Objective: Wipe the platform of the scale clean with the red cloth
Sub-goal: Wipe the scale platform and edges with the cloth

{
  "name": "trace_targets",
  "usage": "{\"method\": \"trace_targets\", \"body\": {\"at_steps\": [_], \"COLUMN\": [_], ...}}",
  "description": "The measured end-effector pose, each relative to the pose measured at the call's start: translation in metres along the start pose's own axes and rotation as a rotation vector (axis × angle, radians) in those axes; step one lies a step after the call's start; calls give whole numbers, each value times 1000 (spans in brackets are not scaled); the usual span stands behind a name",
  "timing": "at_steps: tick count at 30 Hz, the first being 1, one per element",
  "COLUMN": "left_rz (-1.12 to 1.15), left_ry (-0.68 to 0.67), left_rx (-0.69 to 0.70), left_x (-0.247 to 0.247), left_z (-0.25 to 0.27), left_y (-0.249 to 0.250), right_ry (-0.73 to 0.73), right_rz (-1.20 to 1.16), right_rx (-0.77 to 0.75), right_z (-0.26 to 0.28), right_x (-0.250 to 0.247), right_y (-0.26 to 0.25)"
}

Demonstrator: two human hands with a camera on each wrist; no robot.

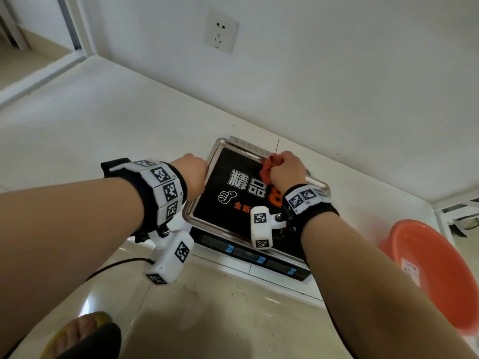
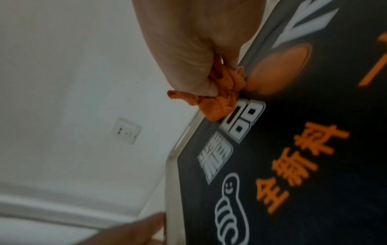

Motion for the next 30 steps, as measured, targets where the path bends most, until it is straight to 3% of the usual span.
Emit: {"method": "trace_targets", "body": {"at_steps": [4, 7, 11, 16, 24, 30], "left_rz": [50, 88, 127, 141, 353, 348], "left_ry": [11, -9, -21, -35, -28, -55], "left_rx": [16, 1, -11, -11, -54, -67], "left_x": [-1, 1, 5, 4, 9, 8], "left_z": [-1, -1, -2, -1, -4, -6], "left_y": [0, -2, -6, -6, -14, -16], "right_ry": [-187, -325, -155, -74, -389, -747], "right_rz": [121, 37, -196, 79, 277, 236], "right_rx": [-169, -162, 17, -113, -392, -416], "right_z": [14, 15, -8, -1, 29, 67], "right_x": [31, 42, 39, 44, 64, 66], "right_y": [-20, -23, -17, -41, -56, -37]}}
Point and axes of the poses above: each hand's wrist, its own z-axis away from the middle knuckle, its own x-axis out of the palm, y = z × x, the point moved 3 cm from there along -z, towards the middle knuckle, and after that the axes turned 11 degrees about x, right-handed, at the moved point
